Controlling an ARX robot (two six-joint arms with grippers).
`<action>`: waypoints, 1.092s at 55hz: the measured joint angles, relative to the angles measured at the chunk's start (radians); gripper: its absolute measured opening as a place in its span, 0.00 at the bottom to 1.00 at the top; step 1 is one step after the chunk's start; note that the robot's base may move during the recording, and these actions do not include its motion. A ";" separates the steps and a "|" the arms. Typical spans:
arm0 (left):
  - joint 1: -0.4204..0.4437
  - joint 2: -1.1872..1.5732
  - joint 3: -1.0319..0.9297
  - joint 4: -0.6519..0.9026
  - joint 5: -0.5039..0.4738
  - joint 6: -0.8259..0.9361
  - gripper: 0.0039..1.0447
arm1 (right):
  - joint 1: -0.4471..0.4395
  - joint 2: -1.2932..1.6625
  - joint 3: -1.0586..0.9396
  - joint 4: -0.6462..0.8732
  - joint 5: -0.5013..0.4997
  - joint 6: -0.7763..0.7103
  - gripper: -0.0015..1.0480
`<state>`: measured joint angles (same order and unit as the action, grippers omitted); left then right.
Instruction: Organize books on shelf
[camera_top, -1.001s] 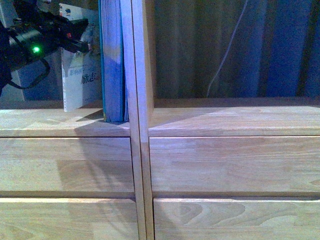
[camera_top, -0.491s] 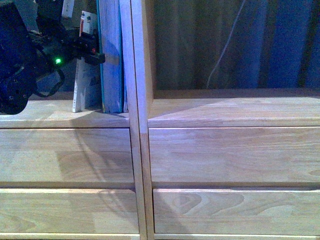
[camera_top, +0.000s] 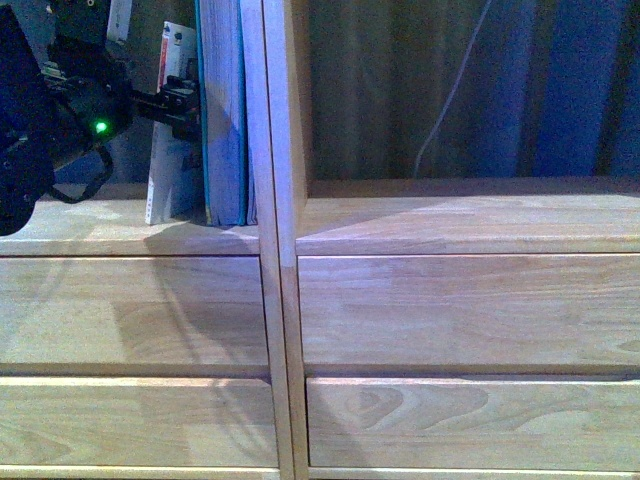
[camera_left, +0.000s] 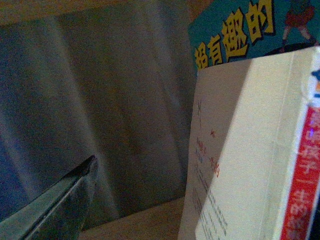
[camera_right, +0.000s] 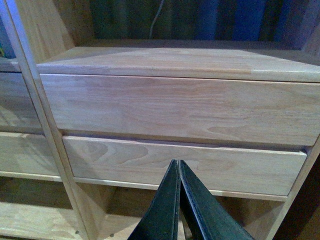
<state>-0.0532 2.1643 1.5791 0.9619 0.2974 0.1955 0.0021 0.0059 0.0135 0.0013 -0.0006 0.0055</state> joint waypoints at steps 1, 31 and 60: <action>0.000 -0.005 -0.006 -0.001 -0.006 -0.001 0.93 | 0.000 0.000 0.000 0.000 0.000 0.000 0.03; -0.049 -0.362 -0.375 -0.081 -0.123 -0.259 0.93 | 0.000 0.000 0.000 0.000 0.000 0.000 0.03; -0.136 -1.342 -0.947 -0.560 -0.452 -0.286 0.93 | 0.000 0.000 0.000 0.000 0.000 -0.002 0.22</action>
<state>-0.1894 0.8219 0.6323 0.4019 -0.1547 -0.0906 0.0021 0.0059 0.0135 0.0013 -0.0006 0.0036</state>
